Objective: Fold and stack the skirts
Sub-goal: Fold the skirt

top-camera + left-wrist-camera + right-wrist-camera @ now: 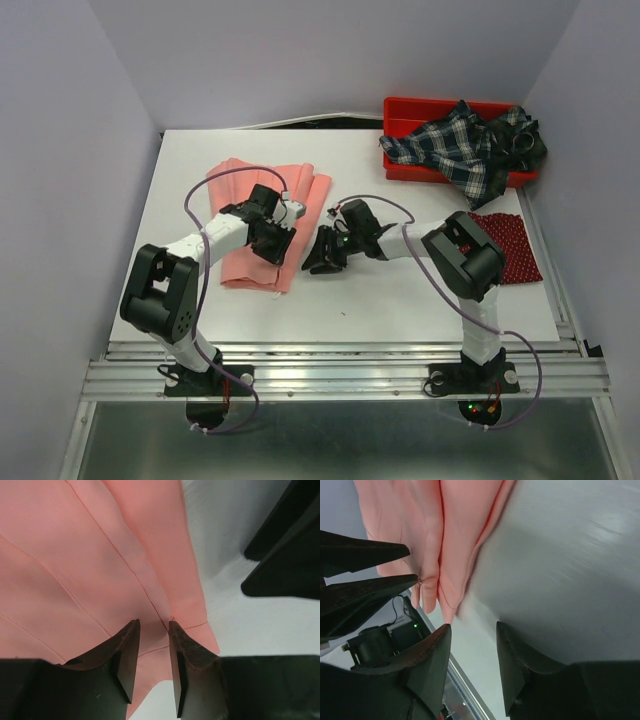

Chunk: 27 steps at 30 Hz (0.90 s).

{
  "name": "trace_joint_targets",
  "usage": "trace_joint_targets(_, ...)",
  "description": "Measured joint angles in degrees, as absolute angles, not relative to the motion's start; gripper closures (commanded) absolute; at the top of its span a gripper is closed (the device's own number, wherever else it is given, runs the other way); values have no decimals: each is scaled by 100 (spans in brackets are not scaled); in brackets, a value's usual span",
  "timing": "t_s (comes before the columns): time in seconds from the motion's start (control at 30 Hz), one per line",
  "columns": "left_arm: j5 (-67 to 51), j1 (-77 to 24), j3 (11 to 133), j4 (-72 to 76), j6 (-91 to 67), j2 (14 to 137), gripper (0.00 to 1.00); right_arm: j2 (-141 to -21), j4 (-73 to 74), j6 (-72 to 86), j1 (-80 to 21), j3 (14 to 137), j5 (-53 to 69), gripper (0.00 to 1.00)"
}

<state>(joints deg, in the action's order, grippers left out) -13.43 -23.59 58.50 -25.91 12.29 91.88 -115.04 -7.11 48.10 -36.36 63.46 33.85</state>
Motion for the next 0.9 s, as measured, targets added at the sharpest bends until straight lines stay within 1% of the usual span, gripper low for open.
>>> trace_joint_targets(0.23, -1330, -2359, 5798, -2543, 1164, 9212, 63, -12055, -1201, 5262, -3909, 6698, 3649, 57)
trace_joint_targets(0.33, -1391, -2364, 5800, -2519, 1146, 9251, 62, -12223, -1286, 5358, -3909, 6847, 3697, 63)
trace_joint_targets(0.37, -1424, -2366, 5800, -2512, 1140, 9279, 60, -12267, -1317, 5371, -3909, 6882, 3715, 68)
trace_joint_targets(0.43, -1485, -2368, 5800, -2502, 1120, 9373, 59, -12361, -1358, 5408, -3911, 6960, 3715, 71)
trace_joint_targets(0.47, -1500, -2368, 5800, -2495, 1111, 9406, 60, -12411, -1400, 5426, -3909, 6987, 3752, 76)
trace_joint_targets(0.5, -1503, -2368, 5800, -2484, 1105, 9445, 60, -12462, -1406, 5439, -3909, 7024, 3760, 79)
trace_joint_targets(0.67, -1498, -2368, 5800, -2438, 1074, 9518, 74, -12606, -1444, 5465, -3909, 7135, 3776, 90)
trace_joint_targets(0.7, -1498, -2368, 5800, -2432, 1063, 9524, 81, -12621, -1444, 5468, -3909, 7153, 3778, 90)
trace_joint_targets(0.73, -1500, -2368, 5800, -2425, 1055, 9537, 83, -12637, -1441, 5470, -3909, 7161, 3776, 90)
trace_joint_targets(0.77, -1500, -2368, 5800, -2425, 1059, 9537, 87, -12645, -1444, 5470, -3909, 7170, 3785, 94)
trace_joint_targets(0.8, -1503, -2368, 5800, -2423, 1063, 9537, 94, -12652, -1441, 5465, -3909, 7185, 3787, 96)
trace_joint_targets(0.83, -1505, -2368, 5800, -2421, 1061, 9537, 98, -12661, -1441, 5463, -3909, 7194, 3785, 97)
trace_joint_targets(0.9, -1518, -2368, 5800, -2423, 1066, 9537, 100, -12680, -1444, 5468, -3909, 7210, 3800, 99)
